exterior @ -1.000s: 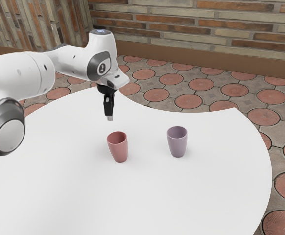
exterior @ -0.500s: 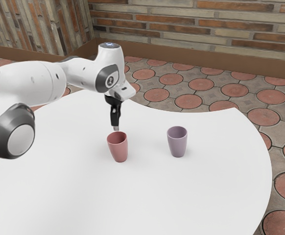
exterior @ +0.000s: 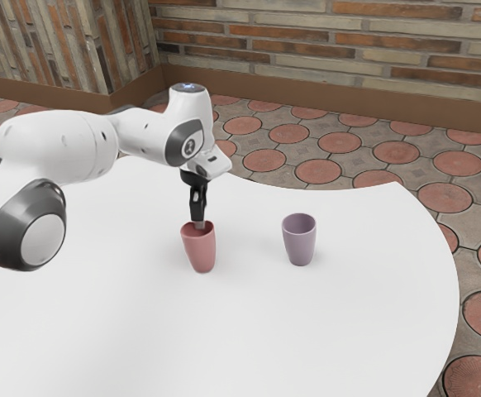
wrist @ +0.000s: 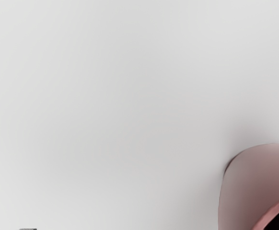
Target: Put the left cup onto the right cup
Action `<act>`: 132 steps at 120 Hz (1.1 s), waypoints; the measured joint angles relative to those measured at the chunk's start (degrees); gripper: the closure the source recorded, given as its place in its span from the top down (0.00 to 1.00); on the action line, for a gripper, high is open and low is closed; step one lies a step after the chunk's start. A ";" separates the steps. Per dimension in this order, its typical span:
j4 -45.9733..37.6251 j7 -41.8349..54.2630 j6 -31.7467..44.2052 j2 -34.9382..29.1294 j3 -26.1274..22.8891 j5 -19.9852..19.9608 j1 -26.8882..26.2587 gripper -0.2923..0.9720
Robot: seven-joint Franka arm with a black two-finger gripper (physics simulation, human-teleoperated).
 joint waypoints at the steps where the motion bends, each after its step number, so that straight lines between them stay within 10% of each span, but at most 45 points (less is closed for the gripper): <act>1: 0.00 0.00 0.02 0.01 -0.01 0.00 0.00 0.63; 49: -0.63 -0.78 0.64 -0.01 -0.57 -0.11 -0.74 0.30; 132: -3.71 -4.13 1.34 -1.68 -0.59 -0.02 -1.50 0.17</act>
